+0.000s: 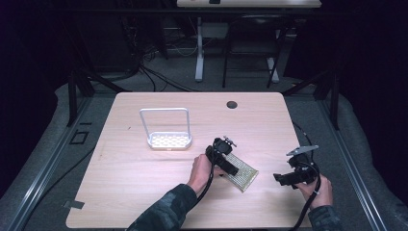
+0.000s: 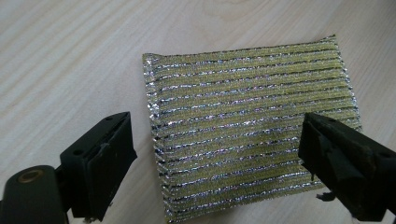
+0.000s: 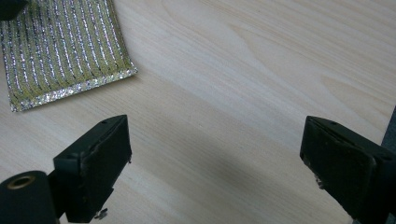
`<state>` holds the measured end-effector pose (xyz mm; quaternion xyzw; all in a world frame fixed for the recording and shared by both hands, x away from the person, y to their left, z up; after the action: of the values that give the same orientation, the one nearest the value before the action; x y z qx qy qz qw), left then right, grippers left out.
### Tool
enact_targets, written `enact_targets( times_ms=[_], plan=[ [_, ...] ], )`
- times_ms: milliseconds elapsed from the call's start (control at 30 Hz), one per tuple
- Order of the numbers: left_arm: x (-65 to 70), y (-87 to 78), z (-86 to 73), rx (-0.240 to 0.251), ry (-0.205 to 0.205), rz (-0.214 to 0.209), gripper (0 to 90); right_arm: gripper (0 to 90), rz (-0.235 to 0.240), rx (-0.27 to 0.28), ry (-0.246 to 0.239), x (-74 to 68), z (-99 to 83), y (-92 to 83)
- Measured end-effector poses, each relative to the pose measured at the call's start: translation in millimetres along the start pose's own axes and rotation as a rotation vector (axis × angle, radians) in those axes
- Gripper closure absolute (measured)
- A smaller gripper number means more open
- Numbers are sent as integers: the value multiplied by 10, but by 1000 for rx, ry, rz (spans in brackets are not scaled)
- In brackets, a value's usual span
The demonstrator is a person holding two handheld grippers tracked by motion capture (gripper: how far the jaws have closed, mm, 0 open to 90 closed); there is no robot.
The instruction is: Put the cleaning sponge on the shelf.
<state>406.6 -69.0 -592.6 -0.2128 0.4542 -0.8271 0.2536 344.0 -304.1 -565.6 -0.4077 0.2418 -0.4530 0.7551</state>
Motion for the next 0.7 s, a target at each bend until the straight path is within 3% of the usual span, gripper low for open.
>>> enact_targets(
  times_ms=[133, 167, 333, 700],
  plan=[
    [-7, 49, -19, -10, -11, -10, 166, 82, -3, 2, 0, 2, 2, -5],
    [-23, 73, -41, -10, -26, -45, 193, 85, -3, -5, -1, 2, 0, -8],
    [-25, 65, -73, 17, -26, -36, 227, 87, 2, 0, 3, -2, 0, -4],
    [-22, 32, -87, 19, -46, -15, 434, 88, 1, -4, -2, -6, 2, -12]
  ],
)
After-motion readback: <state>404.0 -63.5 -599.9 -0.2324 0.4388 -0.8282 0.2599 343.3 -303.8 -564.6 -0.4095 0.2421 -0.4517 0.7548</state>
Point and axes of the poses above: each handheld gripper's, and its own axes: y roughly forward along the jaws, z roughly out of its top, x roughly to its right, the point moved 5 cm from there along y, roughly forward along the jaws
